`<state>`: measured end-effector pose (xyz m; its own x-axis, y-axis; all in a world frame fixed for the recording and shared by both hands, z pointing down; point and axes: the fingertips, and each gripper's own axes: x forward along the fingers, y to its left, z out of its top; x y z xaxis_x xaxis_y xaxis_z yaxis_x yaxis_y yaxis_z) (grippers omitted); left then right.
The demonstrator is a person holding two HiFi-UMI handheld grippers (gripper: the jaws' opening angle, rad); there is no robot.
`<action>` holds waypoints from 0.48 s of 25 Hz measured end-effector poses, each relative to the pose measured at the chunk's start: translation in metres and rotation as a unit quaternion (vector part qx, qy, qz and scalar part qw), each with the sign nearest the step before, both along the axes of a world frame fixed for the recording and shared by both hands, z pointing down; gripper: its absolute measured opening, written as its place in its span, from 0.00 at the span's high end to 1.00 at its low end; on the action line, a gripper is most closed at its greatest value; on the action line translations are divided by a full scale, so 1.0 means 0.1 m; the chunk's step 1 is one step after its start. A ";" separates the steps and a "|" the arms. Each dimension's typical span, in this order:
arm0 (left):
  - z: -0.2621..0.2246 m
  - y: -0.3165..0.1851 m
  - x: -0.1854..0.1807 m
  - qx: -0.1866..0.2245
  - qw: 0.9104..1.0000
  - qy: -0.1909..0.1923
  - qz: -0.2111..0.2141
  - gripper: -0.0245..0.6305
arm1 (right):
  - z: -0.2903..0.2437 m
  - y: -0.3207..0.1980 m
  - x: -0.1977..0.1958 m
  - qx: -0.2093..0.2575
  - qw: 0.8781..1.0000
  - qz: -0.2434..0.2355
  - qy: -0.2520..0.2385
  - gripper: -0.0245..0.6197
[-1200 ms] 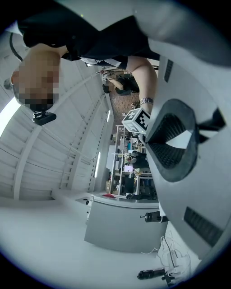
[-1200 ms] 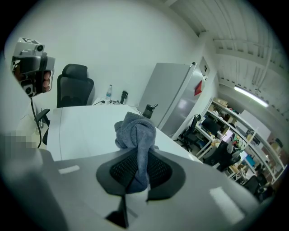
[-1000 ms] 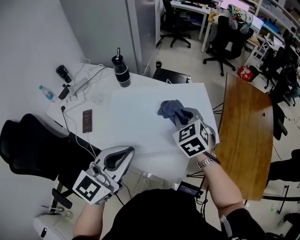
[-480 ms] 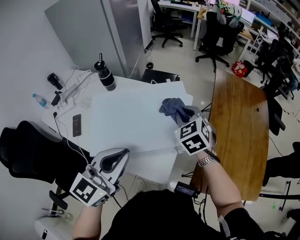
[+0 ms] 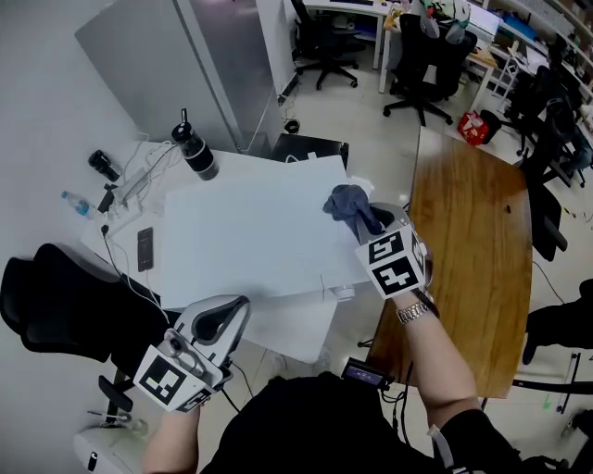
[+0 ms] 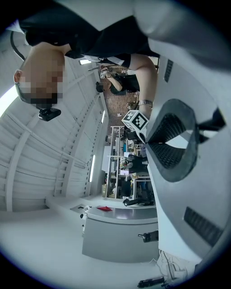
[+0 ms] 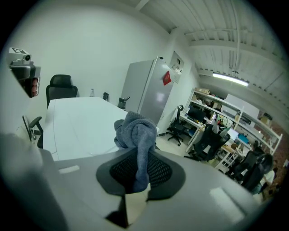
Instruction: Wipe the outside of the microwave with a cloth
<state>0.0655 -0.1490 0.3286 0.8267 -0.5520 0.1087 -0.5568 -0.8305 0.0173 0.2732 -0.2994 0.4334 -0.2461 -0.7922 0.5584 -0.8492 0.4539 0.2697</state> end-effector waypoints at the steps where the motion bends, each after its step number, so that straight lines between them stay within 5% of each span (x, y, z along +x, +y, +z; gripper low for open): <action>1: 0.00 0.00 0.02 0.001 1.000 -0.001 -0.002 0.96 | 0.01 -0.01 0.04 0.000 1.000 0.002 -0.007 0.89; 12: 0.01 -0.01 0.19 0.001 1.000 -0.014 -0.009 0.96 | 0.31 -0.03 0.34 0.003 0.993 0.024 -0.113 0.89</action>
<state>0.0849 -0.1498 0.3296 0.8128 -0.5676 0.1311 -0.5725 -0.8199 -0.0006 0.3072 -0.3027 0.4639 -0.3271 -0.8089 0.4886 -0.9087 0.4112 0.0722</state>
